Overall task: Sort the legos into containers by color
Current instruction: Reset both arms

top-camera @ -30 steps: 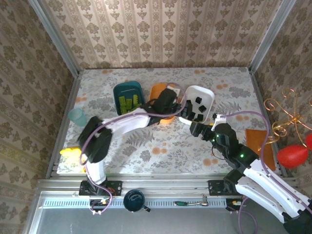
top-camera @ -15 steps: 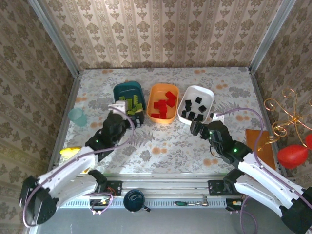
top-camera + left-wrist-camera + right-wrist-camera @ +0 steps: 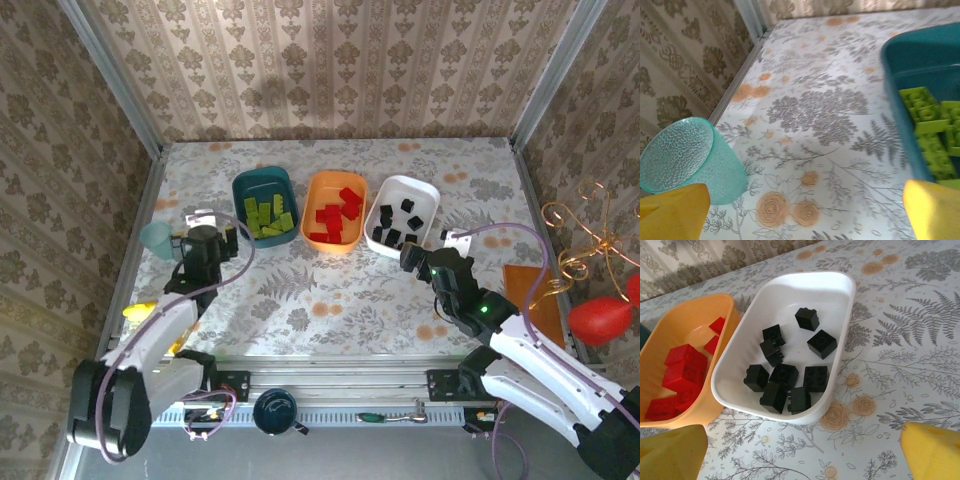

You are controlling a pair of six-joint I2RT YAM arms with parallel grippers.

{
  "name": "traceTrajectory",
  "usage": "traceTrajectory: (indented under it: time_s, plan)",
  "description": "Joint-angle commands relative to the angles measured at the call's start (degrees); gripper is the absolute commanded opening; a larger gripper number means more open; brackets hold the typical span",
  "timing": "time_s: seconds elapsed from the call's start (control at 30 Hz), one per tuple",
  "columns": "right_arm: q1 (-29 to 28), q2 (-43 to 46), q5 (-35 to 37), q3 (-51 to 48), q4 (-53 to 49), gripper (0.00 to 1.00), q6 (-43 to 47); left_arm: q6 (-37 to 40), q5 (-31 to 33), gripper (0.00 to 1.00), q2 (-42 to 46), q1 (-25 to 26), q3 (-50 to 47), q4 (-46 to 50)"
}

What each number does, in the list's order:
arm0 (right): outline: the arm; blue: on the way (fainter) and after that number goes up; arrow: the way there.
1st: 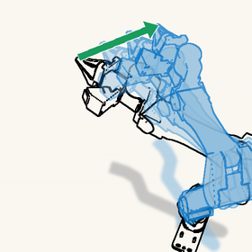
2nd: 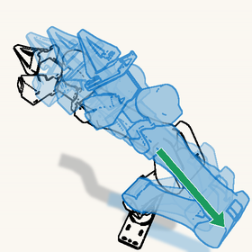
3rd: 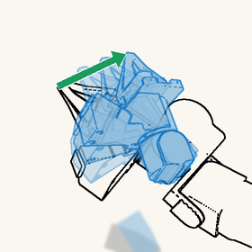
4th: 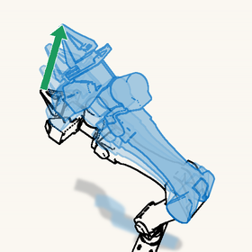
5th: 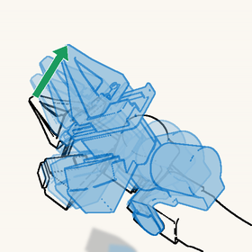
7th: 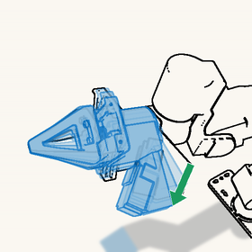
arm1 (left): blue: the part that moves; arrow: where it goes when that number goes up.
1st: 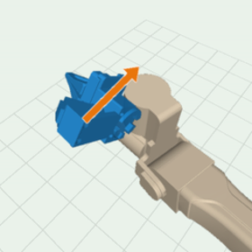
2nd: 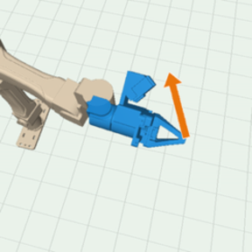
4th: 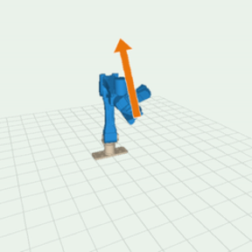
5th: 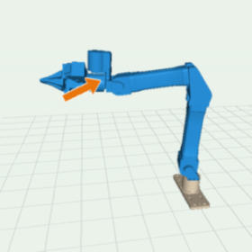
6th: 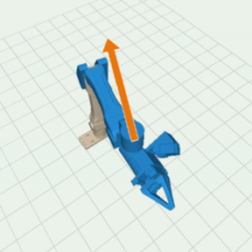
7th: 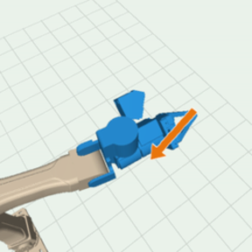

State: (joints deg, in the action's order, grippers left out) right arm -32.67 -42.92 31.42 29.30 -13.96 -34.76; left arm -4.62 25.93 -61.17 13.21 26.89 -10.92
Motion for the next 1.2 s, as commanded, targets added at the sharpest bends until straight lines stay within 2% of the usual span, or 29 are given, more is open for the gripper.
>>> traceTrajectory:
  time_s: [0.0,0.1,0.17,0.23,0.37,0.47,0.53,0.63,0.67,0.73,0.8,0.87,0.9,0.93,1.07,1.17]
  plan:
    - [0.7,1.3,4.1,0.6,-0.1,1.0,-0.8,2.8,-6.4,1.0,-3.7,-3.6,-2.4,-11.0]
    - [1.2,1.6,6.3,2.2,-2.1,1.0,-0.3,6.2,-8.6,1.0,-9.6,-3.9,-6.7,-27.1]
    - [1.8,1.9,8.3,3.1,-2.9,1.0,0.1,8.5,-8.4,1.0,-15.6,-3.9,-6.5,-32.8]
    - [3.0,2.2,8.5,3.4,-2.2,1.0,2.1,9.3,-12.1,1.0,-17.7,-4.3,-3.0,-28.3]
    - [5.8,1.3,10.0,4.4,0.7,1.0,6.6,12.0,-13.4,1.0,-21.3,-4.2,0.9,-25.1]
    - [8.2,0.0,9.9,5.8,1.4,1.0,6.7,13.1,-16.1,1.0,-21.6,-5.3,-1.1,-29.4]
    - [9.2,-0.7,8.7,6.3,1.6,1.0,6.8,13.4,-17.8,1.0,-23.8,-6.6,-4.4,-38.8]
    - [9.8,-1.2,6.7,6.0,2.7,1.0,8.7,9.1,-20.4,1.0,-26.3,-10.2,-5.6,-42.3]
    - [10.0,-1.3,6.0,5.9,3.1,1.0,9.6,9.6,-21.1,1.0,-28.6,-10.6,-6.0,-46.2]
    - [10.5,-1.6,5.2,5.2,4.1,1.0,11.2,7.5,-23.0,1.0,-27.4,-12.0,-4.0,-39.4]
    - [10.9,-1.4,4.1,3.4,7.5,1.0,13.8,7.5,-24.7,1.0,-28.3,-13.1,-5.1,-43.3]
    - [11.7,-1.3,3.9,1.0,11.6,1.0,14.9,7.1,-22.5,1.0,-28.2,-12.8,-5.4,-43.9]
    - [12.3,-1.4,4.1,-0.2,13.6,1.0,15.0,6.8,-18.4,1.0,-28.1,-11.6,-5.7,-44.4]
    - [13.2,-1.7,4.2,-1.6,15.6,1.0,15.2,6.1,-11.1,1.0,-28.2,-10.1,-6.0,-45.4]
    - [17.5,-5.1,3.3,-6.9,28.4,1.0,20.4,6.8,-11.0,1.0,-28.2,-9.7,-6.0,-45.4]
    - [20.9,-9.9,1.5,-7.7,33.8,1.0,24.8,7.2,-11.6,1.0,-28.3,-9.6,-5.9,-45.3]
